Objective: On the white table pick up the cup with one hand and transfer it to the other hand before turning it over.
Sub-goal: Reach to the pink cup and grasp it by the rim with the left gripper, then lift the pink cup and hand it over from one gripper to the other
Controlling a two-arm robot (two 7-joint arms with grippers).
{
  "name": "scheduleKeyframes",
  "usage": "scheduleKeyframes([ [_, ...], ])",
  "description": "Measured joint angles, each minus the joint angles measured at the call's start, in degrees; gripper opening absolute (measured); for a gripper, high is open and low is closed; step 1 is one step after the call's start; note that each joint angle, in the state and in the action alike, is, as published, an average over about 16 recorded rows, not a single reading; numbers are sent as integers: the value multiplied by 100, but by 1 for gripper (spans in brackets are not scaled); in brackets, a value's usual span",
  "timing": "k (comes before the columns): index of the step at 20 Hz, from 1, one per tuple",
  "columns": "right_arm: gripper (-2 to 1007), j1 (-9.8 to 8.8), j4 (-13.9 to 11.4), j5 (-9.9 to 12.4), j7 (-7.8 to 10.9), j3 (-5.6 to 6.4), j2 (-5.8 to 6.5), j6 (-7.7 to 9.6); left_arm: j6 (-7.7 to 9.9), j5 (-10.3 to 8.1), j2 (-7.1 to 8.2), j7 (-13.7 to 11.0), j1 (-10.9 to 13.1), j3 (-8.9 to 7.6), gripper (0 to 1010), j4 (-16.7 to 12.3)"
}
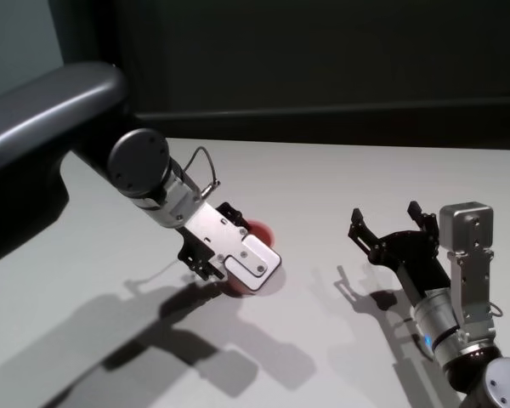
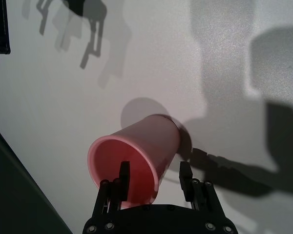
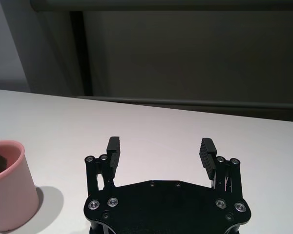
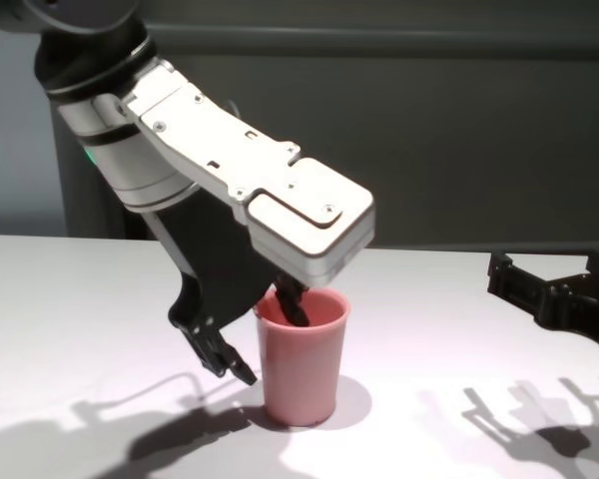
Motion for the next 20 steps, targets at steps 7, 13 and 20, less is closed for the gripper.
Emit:
scheduleKeyframes([
  [7, 1002, 0, 0, 0, 0, 0, 0, 0, -4, -4, 2, -7, 1, -2, 446, -2],
  [13, 1002, 0, 0, 0, 0, 0, 0, 0, -6, -7, 4, -10, 2, -3, 230, -3],
  [20, 1002, 0, 0, 0, 0, 0, 0, 0, -8, -9, 5, -11, 2, -3, 84, -3],
])
